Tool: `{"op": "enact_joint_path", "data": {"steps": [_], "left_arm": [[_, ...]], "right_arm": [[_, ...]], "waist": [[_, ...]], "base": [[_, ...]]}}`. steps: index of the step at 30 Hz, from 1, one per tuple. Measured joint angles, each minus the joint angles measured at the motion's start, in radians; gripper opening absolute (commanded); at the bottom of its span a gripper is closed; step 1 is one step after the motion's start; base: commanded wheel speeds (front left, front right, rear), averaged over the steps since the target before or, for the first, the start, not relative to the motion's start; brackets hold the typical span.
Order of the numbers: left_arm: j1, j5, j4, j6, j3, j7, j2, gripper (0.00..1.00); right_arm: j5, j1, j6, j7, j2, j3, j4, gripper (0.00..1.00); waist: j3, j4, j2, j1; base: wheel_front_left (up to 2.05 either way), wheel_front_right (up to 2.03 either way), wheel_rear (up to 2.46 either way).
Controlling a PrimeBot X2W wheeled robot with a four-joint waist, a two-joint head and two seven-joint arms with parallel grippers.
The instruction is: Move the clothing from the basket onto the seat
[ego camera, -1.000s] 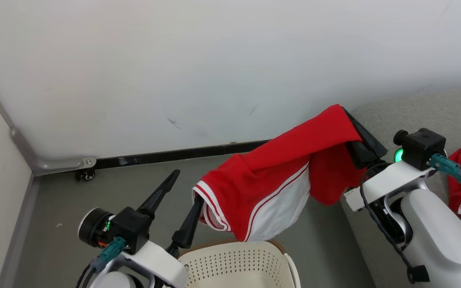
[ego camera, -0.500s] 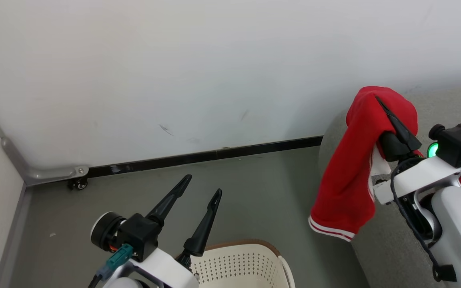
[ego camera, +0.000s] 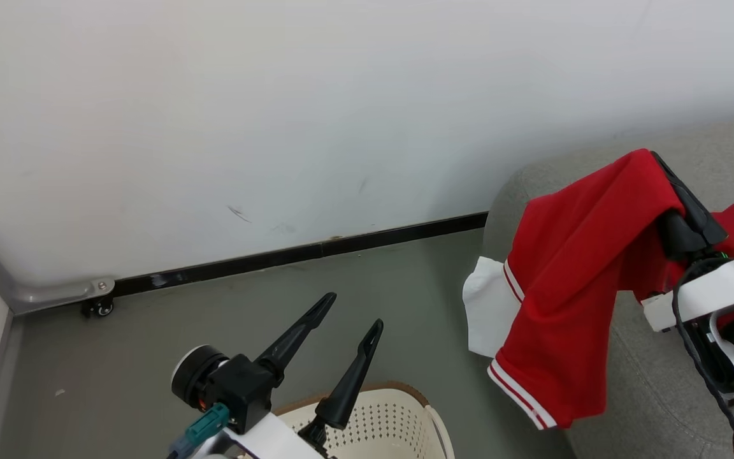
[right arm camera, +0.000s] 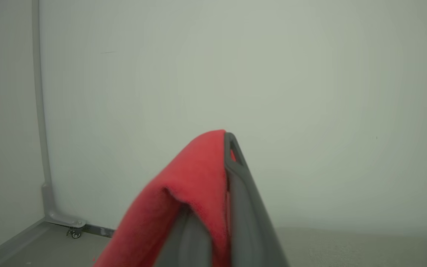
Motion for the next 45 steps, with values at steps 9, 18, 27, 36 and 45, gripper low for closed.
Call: {"op": "enact_joint_path", "data": {"steps": [9, 18, 27, 36, 45], "left_arm": [[0.001, -0.001, -0.001, -0.022, -0.025, 0.0, -0.011, 1.0], [0.001, -0.002, -0.002, -0.035, -0.064, -0.002, -0.031, 1.0], [0.001, -0.002, -0.002, -0.044, -0.083, -0.003, -0.041, 1.0], [0.0, 0.0, -0.002, -0.043, -0.082, -0.002, -0.039, 1.0], [-0.005, 0.012, -0.026, -0.037, -0.07, 0.016, -0.02, 1.0]], "right_arm": [[-0.018, 0.068, 0.0, 0.039, -0.006, -0.065, -0.085, 0.0], [-0.038, 0.145, 0.0, 0.091, -0.009, -0.157, -0.172, 0.0], [-0.044, 0.195, 0.0, 0.139, 0.002, -0.186, -0.224, 0.0], [-0.037, 0.187, 0.0, 0.163, 0.006, -0.182, -0.219, 0.0], [-0.027, -0.003, 0.0, 0.204, -0.031, -0.209, -0.156, 0.0]], "waist": [[0.005, -0.049, 0.0, 0.0001], [0.015, -0.113, 0.0, 0.0], [0.031, -0.173, 0.0, 0.0], [0.055, -0.217, 0.0, 0.0], [0.108, -0.239, 0.0, 0.0]], "base": [[0.0, 0.0, 0.0], [0.0, 0.0, 0.0], [0.0, 0.0, 0.0], [0.0, 0.0, 0.0], [0.0, 0.0, 0.0]]}}
